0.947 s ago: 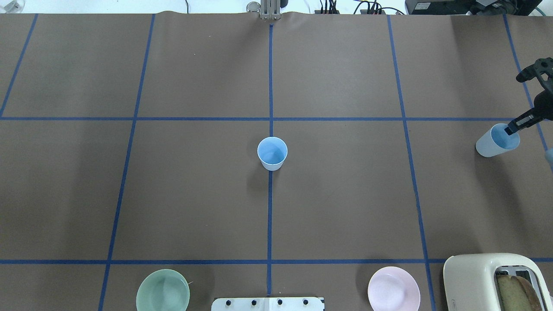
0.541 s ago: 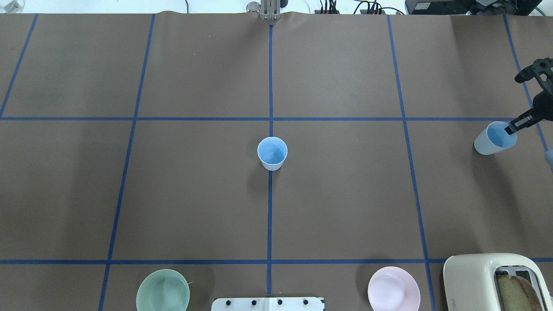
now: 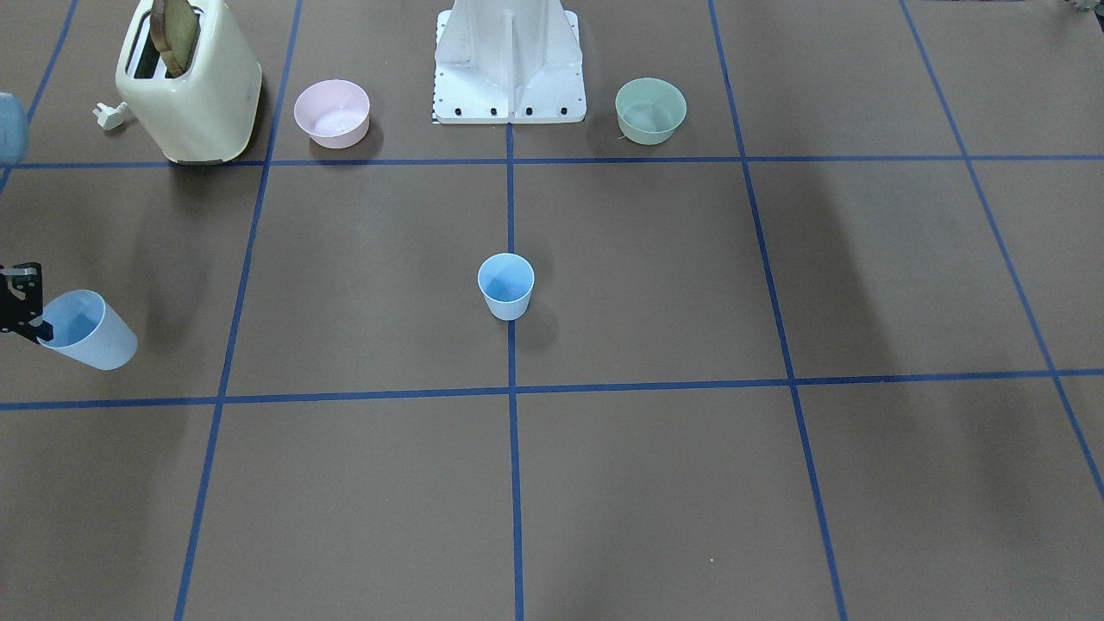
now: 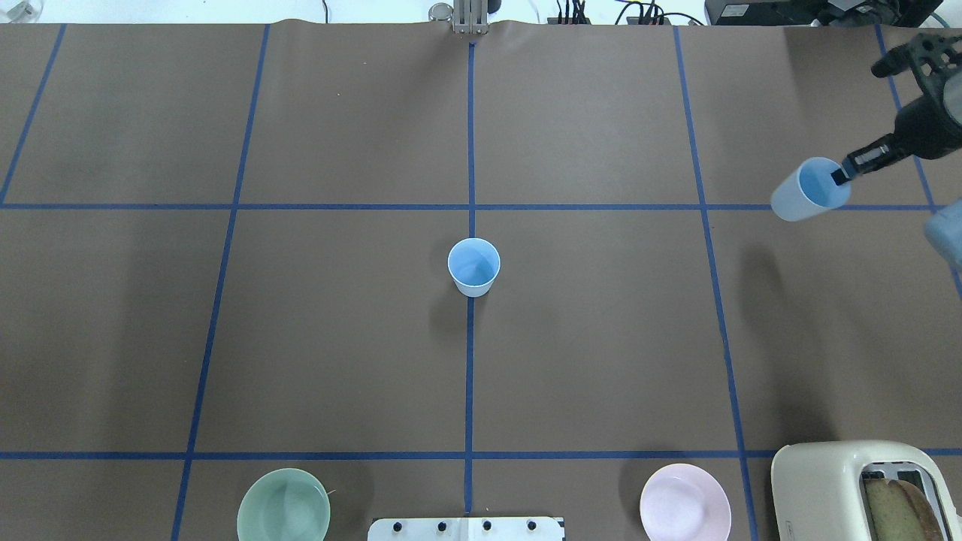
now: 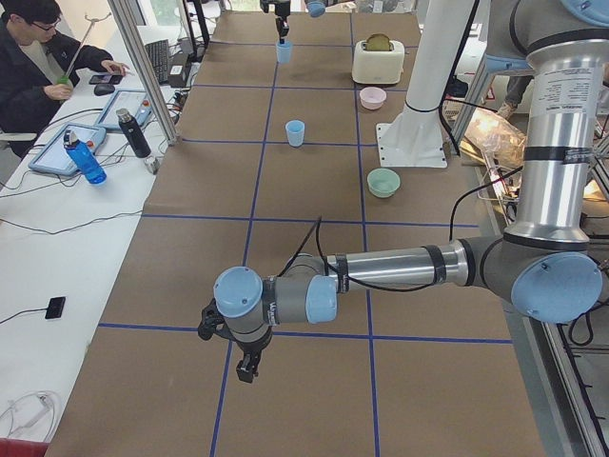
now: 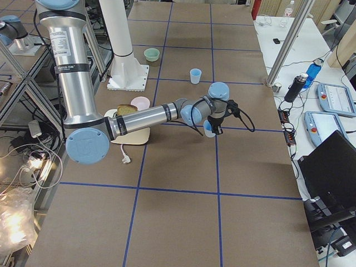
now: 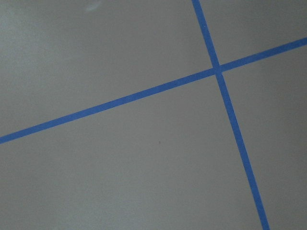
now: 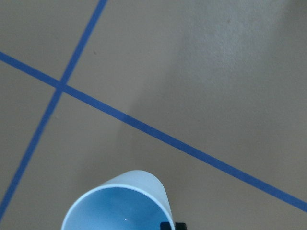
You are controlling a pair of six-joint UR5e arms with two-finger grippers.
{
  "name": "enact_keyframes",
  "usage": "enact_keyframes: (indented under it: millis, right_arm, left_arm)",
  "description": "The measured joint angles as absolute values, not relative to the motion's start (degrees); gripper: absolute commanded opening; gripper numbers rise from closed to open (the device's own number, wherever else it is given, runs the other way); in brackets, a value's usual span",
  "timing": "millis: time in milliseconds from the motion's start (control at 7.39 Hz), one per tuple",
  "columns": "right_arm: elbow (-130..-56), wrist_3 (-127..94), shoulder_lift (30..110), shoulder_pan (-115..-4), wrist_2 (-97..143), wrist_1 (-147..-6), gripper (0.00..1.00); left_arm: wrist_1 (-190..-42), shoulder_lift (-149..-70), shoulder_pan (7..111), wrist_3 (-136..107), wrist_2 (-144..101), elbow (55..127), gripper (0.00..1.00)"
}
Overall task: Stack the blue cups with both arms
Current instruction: 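Carry the cup with the right gripper above the centered cup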
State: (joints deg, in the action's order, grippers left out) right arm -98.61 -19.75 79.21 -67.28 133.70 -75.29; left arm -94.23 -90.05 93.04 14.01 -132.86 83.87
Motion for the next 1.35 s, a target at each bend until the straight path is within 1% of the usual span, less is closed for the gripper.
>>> enact_keyframes:
  millis: [271, 541, 947, 1083, 1353]
  right_arm:
    - [-104.66, -35.76, 69.76, -62.09, 133.35, -84.25, 0.00]
    - [-106.67, -49.55, 58.22, -54.03, 128.87, -93.39, 0.00]
    - [-105.01, -63.57, 47.36, -41.32, 118.50, -99.18, 0.00]
    - [-103.13, -65.74, 45.01, -38.58, 115.96, -100.31, 0.00]
    - [-99.51, -67.42, 43.00, -35.08, 112.47, -100.93, 0.00]
  left_arm:
    - [-95.85, -87.24, 93.00, 9.51, -134.27, 87.07, 0.98]
    - [-96.14, -86.46, 93.01, 8.73, -135.27, 88.22, 0.98]
    - [-96.15, -86.08, 92.99, 8.62, -135.40, 88.47, 0.98]
    - [-96.15, -86.05, 92.99, 8.62, -135.39, 88.45, 0.98]
    - [-96.15, -86.05, 92.97, 8.61, -135.43, 88.45, 0.98]
